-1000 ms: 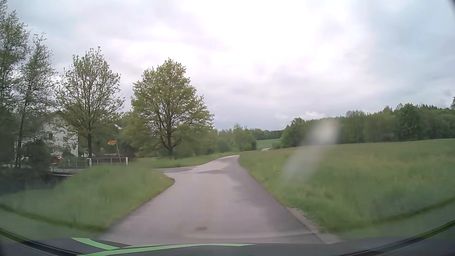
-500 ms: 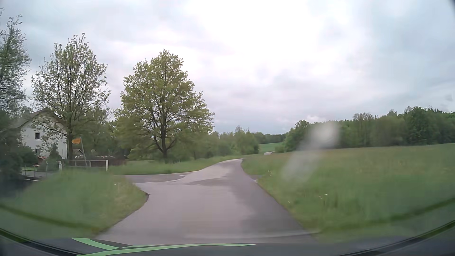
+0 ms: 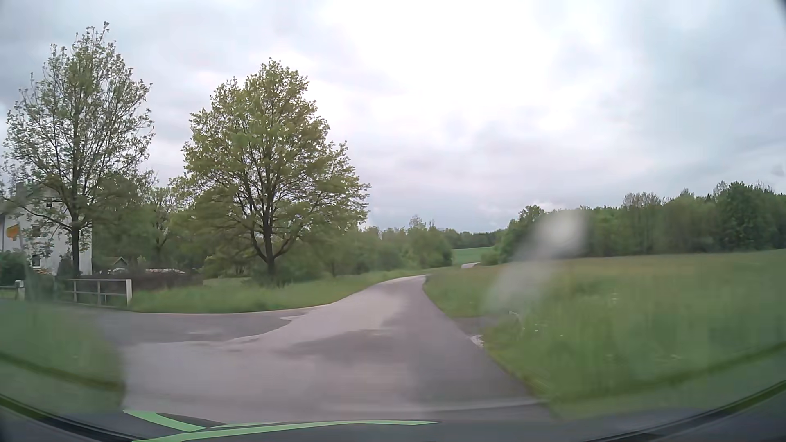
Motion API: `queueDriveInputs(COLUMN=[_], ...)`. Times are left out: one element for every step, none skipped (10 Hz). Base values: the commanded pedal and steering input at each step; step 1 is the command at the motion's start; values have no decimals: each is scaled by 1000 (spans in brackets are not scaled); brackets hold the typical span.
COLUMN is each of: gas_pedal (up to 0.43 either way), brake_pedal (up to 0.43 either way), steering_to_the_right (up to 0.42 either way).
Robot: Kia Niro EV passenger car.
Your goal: Follow the waypoints while adhering to traffic rules and regulations
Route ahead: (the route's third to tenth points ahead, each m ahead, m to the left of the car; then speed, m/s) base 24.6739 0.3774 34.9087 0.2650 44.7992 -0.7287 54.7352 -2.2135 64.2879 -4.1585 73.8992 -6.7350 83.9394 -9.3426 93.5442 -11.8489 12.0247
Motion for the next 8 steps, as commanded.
queueDriveInputs(gas_pedal=[350, 350, 331, 331, 299, 287, 287, 280], brake_pedal=[0, 0, 0, 0, 0, 0, 0, 0], steering_to_the_right=[-5, -5, -5, -4, -3, -3, -2, 0])
